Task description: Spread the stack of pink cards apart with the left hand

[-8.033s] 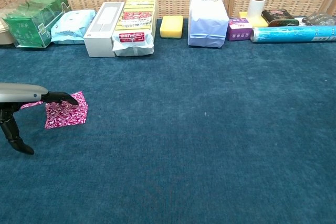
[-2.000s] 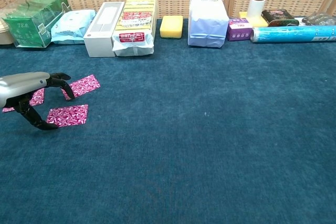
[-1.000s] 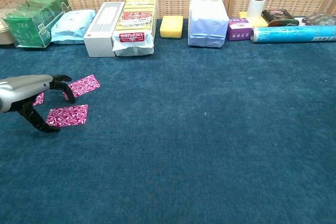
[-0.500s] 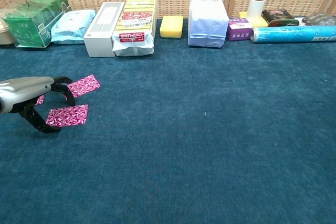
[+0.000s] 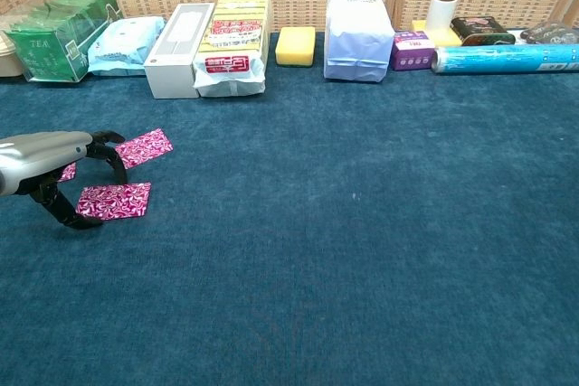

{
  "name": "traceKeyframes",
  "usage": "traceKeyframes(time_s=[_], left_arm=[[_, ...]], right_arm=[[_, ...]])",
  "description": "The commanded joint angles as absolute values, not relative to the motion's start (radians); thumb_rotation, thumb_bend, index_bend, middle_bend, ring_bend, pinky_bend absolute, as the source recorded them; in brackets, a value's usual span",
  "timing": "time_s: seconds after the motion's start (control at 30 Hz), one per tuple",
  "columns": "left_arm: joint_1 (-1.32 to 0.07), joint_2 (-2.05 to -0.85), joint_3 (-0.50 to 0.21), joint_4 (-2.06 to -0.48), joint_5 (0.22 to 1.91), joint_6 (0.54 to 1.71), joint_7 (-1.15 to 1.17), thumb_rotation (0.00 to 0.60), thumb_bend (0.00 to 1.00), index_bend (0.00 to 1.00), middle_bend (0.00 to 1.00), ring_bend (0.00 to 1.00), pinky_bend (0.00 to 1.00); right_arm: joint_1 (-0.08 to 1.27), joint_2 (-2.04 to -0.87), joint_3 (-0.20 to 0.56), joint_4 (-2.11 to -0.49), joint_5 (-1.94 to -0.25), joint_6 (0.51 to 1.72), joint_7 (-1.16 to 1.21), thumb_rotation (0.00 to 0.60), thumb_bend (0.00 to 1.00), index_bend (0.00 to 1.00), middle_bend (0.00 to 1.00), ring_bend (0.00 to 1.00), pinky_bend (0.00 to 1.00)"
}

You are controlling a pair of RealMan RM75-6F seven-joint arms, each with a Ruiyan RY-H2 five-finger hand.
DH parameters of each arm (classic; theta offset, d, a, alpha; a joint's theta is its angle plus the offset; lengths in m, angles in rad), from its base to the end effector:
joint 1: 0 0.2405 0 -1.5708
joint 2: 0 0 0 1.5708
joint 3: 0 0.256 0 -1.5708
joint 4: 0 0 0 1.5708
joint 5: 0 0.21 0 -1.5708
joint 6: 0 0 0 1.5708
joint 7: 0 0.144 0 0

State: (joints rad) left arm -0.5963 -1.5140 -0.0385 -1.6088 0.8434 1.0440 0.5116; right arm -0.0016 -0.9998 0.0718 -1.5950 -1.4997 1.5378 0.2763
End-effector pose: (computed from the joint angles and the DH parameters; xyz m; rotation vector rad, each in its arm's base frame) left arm -0.2258 0.2788 -0.0220 -1.7431 -1.1864 -0.5811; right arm -0.3302 -0.1581 0.2099 1.2420 -0.9902 1.0059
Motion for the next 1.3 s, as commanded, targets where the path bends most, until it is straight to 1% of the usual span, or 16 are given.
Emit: traceKeyframes(time_s=[0.03,0.2,0.33,0.53,0.73,0.9,0.97,1.1,1.3], left_arm=[[-0.594,-1.51,-0.042,-1.614,0.848,1.045,0.505,0.6,0.25,0.43,0.0,0.0,0.08],[-0.589,-1.476,-0.052,-1.649,0.872,1.051,0.481,0.6,0.25,0.43,0.0,0.0,0.08],[-0.593,-1.437,-0.074,-1.68,0.872,1.054,0.466,0.6,0.25,0.43,0.0,0.0,0.08],[-0.605,-1.396,-0.123,-1.702,0.826,1.04,0.436,0.6,0.25,0.43,0.0,0.0,0.08],[-0.617,-1.395,-0.149,-1.672,0.769,1.031,0.422,0.6,0.25,0.43,0.0,0.0,0.08],[-0.634,-1.428,-0.179,-1.648,0.656,1.048,0.448,0.6,0.25,0.43,0.0,0.0,0.1],[-0.651,-1.449,-0.203,-1.655,0.566,1.061,0.471,0.6,0.25,0.43,0.0,0.0,0.1],[-0.691,-1.474,-0.227,-1.663,0.456,1.105,0.548,0.6,0.25,0.43,0.0,0.0,0.1],[-0.74,-1.492,-0.266,-1.652,0.336,1.112,0.605,0.6,0.25,0.43,0.0,0.0,0.1]], right_arm=[[-0.002,-0.999,0.072,-1.596,-1.5,1.538,0.277,0.6,0.0,0.06,0.0,0.0,0.0],[-0.002,-0.998,0.071,-1.595,-1.501,1.537,0.277,0.6,0.0,0.06,0.0,0.0,0.0],[0.0,-0.997,0.071,-1.595,-1.501,1.534,0.276,0.6,0.0,0.06,0.0,0.0,0.0],[-0.001,-0.998,0.069,-1.598,-1.502,1.536,0.273,0.6,0.0,0.06,0.0,0.0,0.0],[-0.001,-0.996,0.07,-1.597,-1.501,1.534,0.278,0.6,0.0,0.06,0.0,0.0,0.0],[-0.001,-0.993,0.068,-1.598,-1.505,1.533,0.281,0.6,0.0,0.06,0.0,0.0,0.0],[-0.001,-0.994,0.066,-1.599,-1.509,1.534,0.281,0.6,0.0,0.06,0.0,0.0,0.0],[-0.004,-0.991,0.067,-1.596,-1.508,1.54,0.294,0.6,0.0,0.06,0.0,0.0,0.0],[-0.004,-0.989,0.065,-1.591,-1.512,1.54,0.305,0.6,0.0,0.06,0.0,0.0,0.0]])
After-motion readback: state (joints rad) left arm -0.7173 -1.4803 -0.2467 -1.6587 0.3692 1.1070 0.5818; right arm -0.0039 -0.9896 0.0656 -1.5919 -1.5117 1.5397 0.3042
